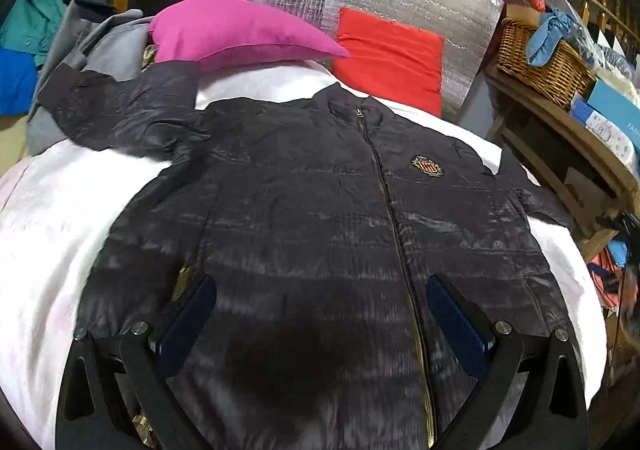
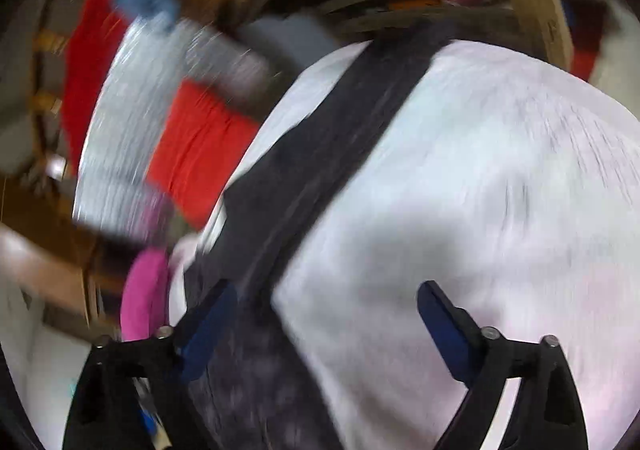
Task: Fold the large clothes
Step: 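Grasp the black jacket sleeve cuff with the right gripper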
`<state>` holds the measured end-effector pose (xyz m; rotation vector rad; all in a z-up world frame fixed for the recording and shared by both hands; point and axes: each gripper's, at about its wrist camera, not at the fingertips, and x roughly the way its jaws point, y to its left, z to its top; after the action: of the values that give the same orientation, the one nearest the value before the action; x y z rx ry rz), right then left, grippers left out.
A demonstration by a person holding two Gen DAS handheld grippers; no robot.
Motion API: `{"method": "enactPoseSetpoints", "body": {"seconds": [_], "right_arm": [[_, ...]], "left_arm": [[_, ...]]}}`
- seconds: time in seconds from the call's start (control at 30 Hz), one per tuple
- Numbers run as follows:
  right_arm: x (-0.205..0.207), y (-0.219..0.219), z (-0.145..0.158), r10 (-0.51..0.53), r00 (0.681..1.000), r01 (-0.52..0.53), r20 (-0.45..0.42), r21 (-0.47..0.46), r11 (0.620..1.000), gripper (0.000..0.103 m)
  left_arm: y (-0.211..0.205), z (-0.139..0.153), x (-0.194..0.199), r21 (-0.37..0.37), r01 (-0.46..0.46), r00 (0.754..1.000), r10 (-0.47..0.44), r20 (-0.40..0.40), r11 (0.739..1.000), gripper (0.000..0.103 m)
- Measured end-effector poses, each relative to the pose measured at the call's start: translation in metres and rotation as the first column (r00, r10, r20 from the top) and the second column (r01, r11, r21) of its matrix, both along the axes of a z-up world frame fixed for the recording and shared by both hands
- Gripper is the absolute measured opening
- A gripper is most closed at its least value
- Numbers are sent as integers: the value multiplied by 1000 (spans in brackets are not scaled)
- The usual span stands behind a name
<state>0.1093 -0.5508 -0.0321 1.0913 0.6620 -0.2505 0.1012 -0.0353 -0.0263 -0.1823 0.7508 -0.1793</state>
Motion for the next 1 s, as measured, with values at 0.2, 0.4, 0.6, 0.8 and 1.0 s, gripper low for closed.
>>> {"method": "enactPoseSetpoints", "body": {"seconds": [0.2,0.4,0.6,0.8,1.0], "right_arm": [[53,-70,-27,-103,995,102,3,68,992,78],[102,-103,-51,-145,988,147,-46,44,988,74],[136,-109,-43,-98,986,90,-132,-68,994,31],[154,-56,19,-38,975,-65,-217,-449,891,10],[179,57,119,106,988,-155,-113,-732,664,9]], "left_arm": [[5,-15,8,-3,-22,999,22,-30,1000,103],[11,-19,13,-21,-58,997,57,-44,998,103],[9,-26,19,-36,-51,996,48,-81,998,103],[8,-23,17,-26,-55,997,54,-64,998,103],[11,-19,14,-30,-64,997,63,-44,998,103]]}}
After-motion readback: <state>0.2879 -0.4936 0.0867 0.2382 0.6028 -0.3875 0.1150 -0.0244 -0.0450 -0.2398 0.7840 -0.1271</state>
